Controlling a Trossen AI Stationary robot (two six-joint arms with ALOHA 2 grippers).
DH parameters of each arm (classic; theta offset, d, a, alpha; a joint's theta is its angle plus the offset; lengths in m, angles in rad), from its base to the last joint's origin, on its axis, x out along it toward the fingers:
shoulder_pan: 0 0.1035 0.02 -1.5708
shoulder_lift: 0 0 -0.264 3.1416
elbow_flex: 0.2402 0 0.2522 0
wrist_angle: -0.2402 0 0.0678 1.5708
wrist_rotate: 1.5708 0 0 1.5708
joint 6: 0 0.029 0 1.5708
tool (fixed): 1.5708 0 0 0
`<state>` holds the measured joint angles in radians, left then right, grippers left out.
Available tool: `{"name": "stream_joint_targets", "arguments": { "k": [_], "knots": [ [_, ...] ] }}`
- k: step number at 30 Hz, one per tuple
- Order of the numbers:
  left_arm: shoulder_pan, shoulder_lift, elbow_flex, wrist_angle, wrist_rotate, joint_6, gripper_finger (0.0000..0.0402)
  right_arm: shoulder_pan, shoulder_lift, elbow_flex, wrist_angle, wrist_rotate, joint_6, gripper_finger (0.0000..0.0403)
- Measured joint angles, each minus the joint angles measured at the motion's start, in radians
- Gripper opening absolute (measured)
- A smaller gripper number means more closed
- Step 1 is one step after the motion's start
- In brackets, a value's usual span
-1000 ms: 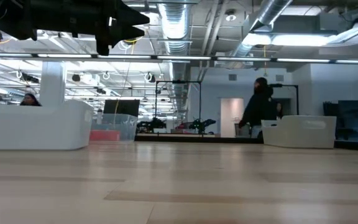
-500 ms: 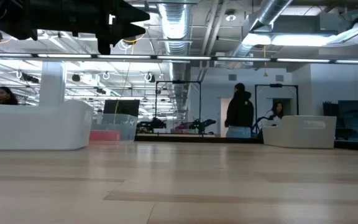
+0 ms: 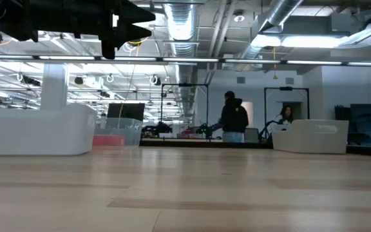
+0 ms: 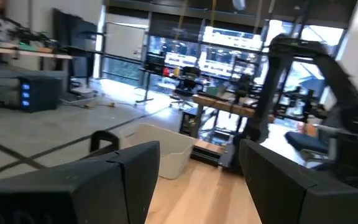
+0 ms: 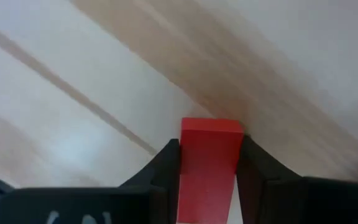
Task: Sort & place blocks by color
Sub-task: Put the red block into the gray bin
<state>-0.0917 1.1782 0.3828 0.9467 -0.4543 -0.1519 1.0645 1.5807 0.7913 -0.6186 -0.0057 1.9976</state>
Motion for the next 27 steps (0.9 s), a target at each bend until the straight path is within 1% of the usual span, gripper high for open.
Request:
{"name": "stream_joint_targets", "arguments": {
  "k": [2,3,4,6,8,10,12,15,17,19,21,23,25,27],
  "knots": [
    [0.000,0.000,0.000,0.001,0.029,-0.015,0.0208,-0.052,-0.037,-0.005,-0.054,0.041,-0.092,0.0109],
    [0.000,0.000,0.000,0.001,0.040,-0.021,0.0208,-0.083,-0.063,-0.007,-0.086,0.092,-0.138,0.0109],
    [0.000,0.000,0.000,0.002,0.043,-0.026,0.0208,-0.115,-0.095,-0.007,-0.112,0.158,-0.188,0.0109],
    [0.000,0.000,0.000,0.006,0.047,-0.028,0.0208,-0.186,-0.168,-0.005,-0.136,0.335,-0.310,0.0109],
    [0.000,0.000,0.000,0.005,0.047,-0.035,0.0208,-0.262,-0.250,-0.013,-0.120,0.493,-0.464,0.0109],
    [0.000,0.000,0.000,0.004,0.047,-0.037,0.0208,-0.344,-0.339,-0.021,-0.089,0.600,-0.629,0.0109],
    [0.000,0.000,0.000,0.002,0.049,-0.037,0.0208,-0.425,-0.436,-0.035,-0.086,0.684,-0.765,0.0109],
    [0.000,0.000,0.000,0.002,0.049,-0.037,0.0208,-0.554,-0.592,-0.060,-0.111,0.857,-0.905,0.0109],
    [0.000,0.000,0.000,0.002,0.049,-0.037,0.0208,-0.650,-0.696,-0.085,-0.127,0.951,-0.971,0.0111],
    [0.000,0.000,0.000,0.001,0.052,-0.037,0.0208,-0.770,-0.790,-0.112,-0.177,0.990,-1.005,0.0113],
    [0.000,0.000,0.000,-0.002,0.062,-0.037,0.0208,-0.903,-0.857,-0.128,-0.231,0.997,-1.018,0.0114],
    [0.000,0.000,0.000,-0.006,0.066,-0.037,0.0208,-1.042,-0.903,-0.147,-0.243,0.991,-1.065,0.0115],
    [0.000,0.000,0.000,-0.006,0.065,-0.037,0.0208,-1.167,-0.932,-0.166,-0.198,0.938,-1.146,0.0116],
    [0.000,0.000,0.000,-0.006,0.065,-0.037,0.0208,-1.282,-0.938,-0.185,-0.130,0.861,-1.238,0.0117]
  ]
}}
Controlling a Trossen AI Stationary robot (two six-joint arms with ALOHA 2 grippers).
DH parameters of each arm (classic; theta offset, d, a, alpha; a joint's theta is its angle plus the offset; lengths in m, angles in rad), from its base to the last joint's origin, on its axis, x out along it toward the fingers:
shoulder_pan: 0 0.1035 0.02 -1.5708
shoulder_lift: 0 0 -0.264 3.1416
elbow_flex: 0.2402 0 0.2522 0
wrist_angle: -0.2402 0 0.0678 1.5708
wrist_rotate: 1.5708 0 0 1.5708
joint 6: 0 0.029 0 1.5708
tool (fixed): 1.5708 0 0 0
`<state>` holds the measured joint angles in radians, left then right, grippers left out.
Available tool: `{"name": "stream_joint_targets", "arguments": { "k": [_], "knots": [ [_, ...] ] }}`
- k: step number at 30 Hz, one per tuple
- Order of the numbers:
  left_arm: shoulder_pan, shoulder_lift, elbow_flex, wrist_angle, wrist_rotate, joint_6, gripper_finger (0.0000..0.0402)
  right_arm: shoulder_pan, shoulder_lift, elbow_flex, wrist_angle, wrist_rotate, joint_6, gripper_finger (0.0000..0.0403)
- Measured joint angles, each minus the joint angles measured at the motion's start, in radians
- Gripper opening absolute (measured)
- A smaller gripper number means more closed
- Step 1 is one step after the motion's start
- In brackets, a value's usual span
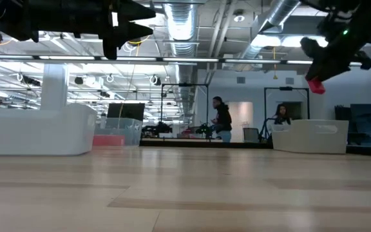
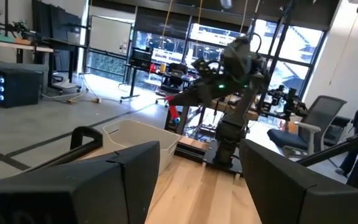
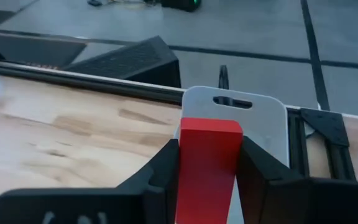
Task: Sort & place blocks by color
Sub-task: Put the red block into the gray bin, then return to Home Position
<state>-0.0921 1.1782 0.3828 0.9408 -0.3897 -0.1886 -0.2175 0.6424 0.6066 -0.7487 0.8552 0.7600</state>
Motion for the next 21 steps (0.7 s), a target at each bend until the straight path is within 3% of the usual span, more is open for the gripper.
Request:
{"name": "stream_joint_targets", "arguments": {
  "k": [5,9,15,21],
  "knots": [
    [0.000,0.000,0.000,0.000,-0.008,0.000,0.0208,-0.225,0.055,-0.041,0.182,-0.223,-0.163,0.0133],
    [0.000,0.000,0.000,-0.008,-0.008,-0.008,0.0208,-0.353,0.135,-0.053,0.232,-0.367,-0.251,0.0159],
    [0.000,0.000,0.000,-0.014,-0.008,-0.008,0.0208,-0.479,0.238,-0.053,0.226,-0.476,-0.301,0.0190],
    [0.000,0.000,0.000,-0.051,-0.008,-0.018,0.0208,-0.519,0.286,-0.053,0.233,-0.517,-0.349,0.0205]
  ]
}}
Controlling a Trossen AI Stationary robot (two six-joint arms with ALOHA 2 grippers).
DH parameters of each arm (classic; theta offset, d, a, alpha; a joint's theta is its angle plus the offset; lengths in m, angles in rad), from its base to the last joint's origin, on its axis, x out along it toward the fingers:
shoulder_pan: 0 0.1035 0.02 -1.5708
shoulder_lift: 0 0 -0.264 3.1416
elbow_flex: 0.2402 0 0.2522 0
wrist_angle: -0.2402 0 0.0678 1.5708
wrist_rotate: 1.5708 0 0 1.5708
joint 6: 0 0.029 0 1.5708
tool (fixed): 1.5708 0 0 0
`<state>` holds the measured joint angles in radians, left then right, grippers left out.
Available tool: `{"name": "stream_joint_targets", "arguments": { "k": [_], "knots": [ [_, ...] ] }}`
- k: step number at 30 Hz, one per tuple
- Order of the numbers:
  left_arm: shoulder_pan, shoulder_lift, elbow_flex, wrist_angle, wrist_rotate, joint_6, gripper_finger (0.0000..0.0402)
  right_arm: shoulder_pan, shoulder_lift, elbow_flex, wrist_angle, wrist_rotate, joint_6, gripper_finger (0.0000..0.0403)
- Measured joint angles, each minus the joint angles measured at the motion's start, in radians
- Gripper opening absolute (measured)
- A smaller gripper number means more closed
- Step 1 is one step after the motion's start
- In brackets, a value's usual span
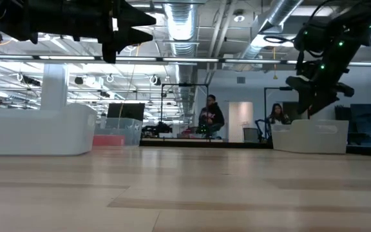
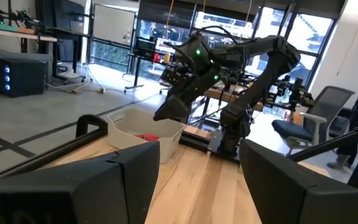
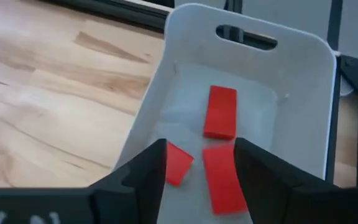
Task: Sort & place blocks by color
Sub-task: Return to Home Position
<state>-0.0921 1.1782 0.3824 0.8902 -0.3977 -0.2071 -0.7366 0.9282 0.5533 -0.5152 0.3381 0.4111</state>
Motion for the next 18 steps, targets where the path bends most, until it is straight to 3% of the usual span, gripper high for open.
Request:
{"name": "stream_joint_targets", "arguments": {
  "k": [4,11,18],
  "knots": [
    [0.000,0.000,0.000,-0.016,0.000,-0.012,0.0208,0.018,-0.015,0.012,0.008,-0.021,-0.063,0.0214],
    [-0.002,-0.008,0.000,-0.022,0.036,0.015,0.0208,0.188,-0.123,0.019,0.236,-0.306,-0.165,0.0207],
    [-0.043,-0.179,-0.002,-0.114,0.037,0.116,0.0208,0.475,-0.269,0.005,0.324,-0.271,-0.255,0.0166]
  ]
}}
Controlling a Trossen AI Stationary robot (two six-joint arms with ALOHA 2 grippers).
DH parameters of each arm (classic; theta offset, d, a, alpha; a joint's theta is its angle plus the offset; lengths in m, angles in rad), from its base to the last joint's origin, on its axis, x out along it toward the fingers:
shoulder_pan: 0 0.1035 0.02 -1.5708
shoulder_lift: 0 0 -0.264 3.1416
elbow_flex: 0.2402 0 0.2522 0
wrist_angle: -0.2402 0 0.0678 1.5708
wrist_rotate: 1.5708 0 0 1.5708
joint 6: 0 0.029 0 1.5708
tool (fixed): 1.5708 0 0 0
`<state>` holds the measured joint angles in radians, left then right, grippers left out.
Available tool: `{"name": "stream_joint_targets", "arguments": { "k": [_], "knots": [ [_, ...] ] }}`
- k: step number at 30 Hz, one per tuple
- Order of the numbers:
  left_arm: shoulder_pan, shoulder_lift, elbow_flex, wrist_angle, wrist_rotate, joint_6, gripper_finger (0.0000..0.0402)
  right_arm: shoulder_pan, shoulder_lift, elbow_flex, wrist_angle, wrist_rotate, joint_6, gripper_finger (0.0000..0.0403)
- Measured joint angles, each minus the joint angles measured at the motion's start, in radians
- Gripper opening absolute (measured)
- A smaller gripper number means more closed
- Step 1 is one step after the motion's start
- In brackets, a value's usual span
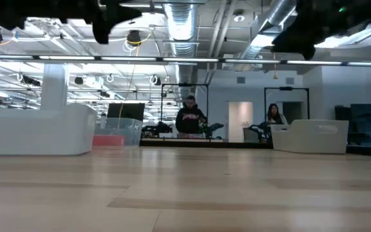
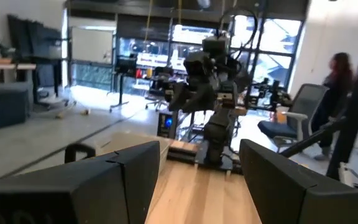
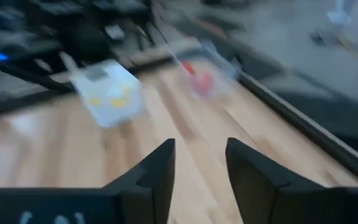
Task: Sort & place blocks by color
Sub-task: Return to Home Position
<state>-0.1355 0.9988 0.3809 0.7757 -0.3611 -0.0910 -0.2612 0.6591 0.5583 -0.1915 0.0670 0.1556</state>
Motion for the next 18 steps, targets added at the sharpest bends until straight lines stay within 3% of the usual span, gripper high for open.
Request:
{"name": "stream_joint_targets", "arguments": {
  "k": [8,12,18],
  "knots": [
    [-0.042,-0.253,0.000,-0.134,-0.020,0.092,0.0208,0.254,-0.126,-0.186,0.344,0.041,-0.131,0.0115],
    [-0.042,-0.378,0.000,-0.253,-0.024,0.132,0.0208,0.299,-0.145,-0.233,0.455,0.066,-0.173,0.0101],
    [-0.042,-0.481,-0.047,-0.347,-0.072,0.136,0.0208,0.319,-0.160,-0.258,0.460,0.066,-0.233,0.0097]
  ]
}}
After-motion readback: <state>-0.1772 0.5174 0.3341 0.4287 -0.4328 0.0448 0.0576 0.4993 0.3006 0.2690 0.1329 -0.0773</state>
